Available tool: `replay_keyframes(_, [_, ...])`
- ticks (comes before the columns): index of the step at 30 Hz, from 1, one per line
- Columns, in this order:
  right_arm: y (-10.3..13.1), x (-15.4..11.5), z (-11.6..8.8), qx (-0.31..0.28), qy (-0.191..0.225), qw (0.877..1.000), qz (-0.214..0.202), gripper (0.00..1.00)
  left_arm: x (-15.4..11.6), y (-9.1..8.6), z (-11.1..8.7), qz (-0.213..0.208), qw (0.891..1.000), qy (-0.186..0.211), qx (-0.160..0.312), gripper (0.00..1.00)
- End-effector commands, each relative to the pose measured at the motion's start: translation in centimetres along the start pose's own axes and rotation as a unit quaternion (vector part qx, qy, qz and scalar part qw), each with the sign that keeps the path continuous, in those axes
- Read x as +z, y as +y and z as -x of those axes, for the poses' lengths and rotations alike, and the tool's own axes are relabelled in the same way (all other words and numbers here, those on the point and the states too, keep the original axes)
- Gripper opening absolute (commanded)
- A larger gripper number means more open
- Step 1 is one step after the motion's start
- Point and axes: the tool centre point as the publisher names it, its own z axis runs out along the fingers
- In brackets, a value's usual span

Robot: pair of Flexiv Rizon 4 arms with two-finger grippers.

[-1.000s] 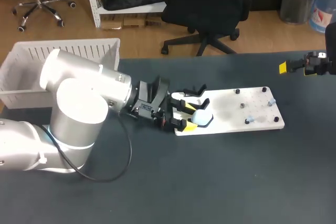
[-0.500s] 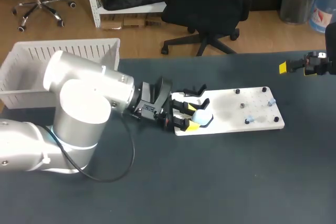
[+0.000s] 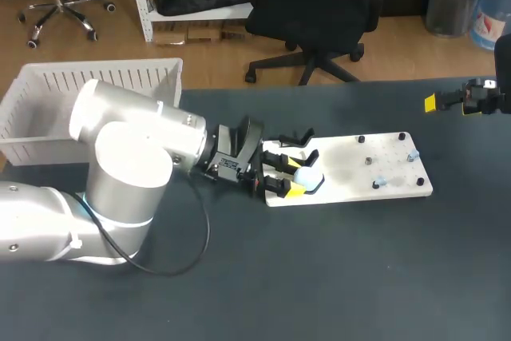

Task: Pick up each earbud case from the left stands, insert the matching earbuds, close the lid, and place the case in the box.

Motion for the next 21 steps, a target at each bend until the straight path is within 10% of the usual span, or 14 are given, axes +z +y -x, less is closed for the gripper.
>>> replay_keyframes(1, [-0.08,-0.03,0.03,0.0,0.001,1.0,0.001,1.0,0.23,0.06,-0.23,0.004,1.0,-0.003,0.001,0.47])
replay_keyframes(21, [-0.08,-0.03,0.03,0.0,0.001,1.0,0.001,1.0,0.58,0.03,-0.64,0.016,1.0,-0.008,0.005,0.45])
